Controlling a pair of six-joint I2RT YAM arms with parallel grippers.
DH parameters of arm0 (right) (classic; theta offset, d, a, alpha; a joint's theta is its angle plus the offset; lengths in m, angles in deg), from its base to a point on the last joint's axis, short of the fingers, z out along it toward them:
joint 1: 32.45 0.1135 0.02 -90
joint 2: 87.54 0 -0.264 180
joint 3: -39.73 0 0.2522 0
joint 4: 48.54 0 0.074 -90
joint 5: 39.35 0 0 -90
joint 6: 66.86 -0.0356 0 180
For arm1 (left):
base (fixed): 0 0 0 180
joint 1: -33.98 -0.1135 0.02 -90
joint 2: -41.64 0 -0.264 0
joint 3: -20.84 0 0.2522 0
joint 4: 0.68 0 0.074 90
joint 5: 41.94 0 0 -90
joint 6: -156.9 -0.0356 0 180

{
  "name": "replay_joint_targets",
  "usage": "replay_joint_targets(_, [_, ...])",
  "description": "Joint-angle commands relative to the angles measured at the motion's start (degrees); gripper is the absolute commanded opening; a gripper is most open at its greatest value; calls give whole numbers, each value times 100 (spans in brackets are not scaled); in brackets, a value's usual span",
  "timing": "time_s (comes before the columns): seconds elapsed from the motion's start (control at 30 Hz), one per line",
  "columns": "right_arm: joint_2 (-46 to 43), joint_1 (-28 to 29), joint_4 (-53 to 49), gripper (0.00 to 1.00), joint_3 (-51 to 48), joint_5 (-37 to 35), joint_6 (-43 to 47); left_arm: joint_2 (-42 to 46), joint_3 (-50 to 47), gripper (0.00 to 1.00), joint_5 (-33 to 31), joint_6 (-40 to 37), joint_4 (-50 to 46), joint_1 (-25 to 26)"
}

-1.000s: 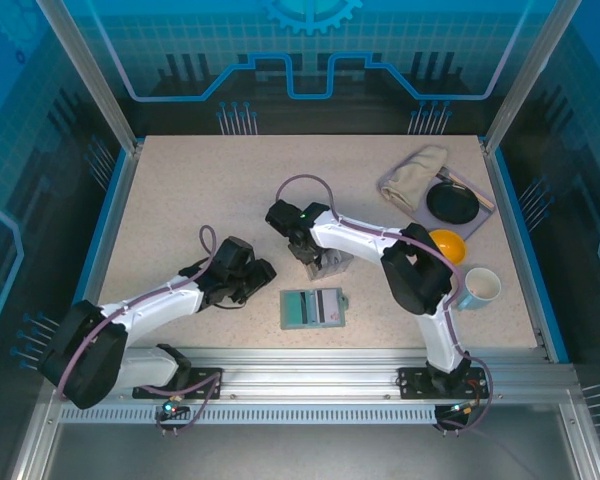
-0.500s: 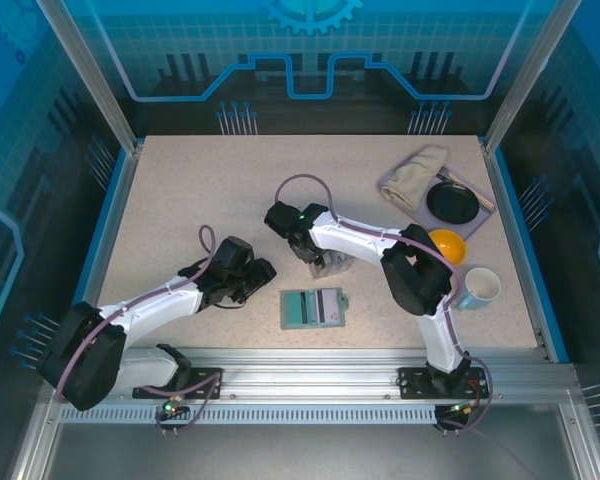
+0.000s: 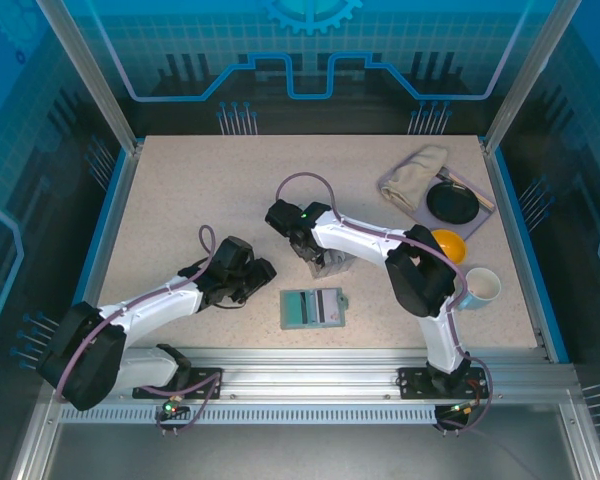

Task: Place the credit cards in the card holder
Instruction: Pick up the credit card from the storage box.

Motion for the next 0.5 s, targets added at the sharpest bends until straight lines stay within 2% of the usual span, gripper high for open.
replay_joint_targets(0.0, [-38, -19, -110, 36, -55, 265, -53, 128, -44, 64, 46, -18, -19, -45])
replay_joint_targets(0.07, [44, -44, -116, 40, -50, 301, -76, 123, -44, 64, 55, -27, -15, -47])
replay_joint_targets(0.17, [138, -64, -138, 41, -56, 386, -114, 112, -30, 64, 49, -37, -25, -49])
replay_joint_targets(0.47, [266, -80, -212, 44, -103, 37, -213, 109, -26, 64, 55, -37, -26, -45])
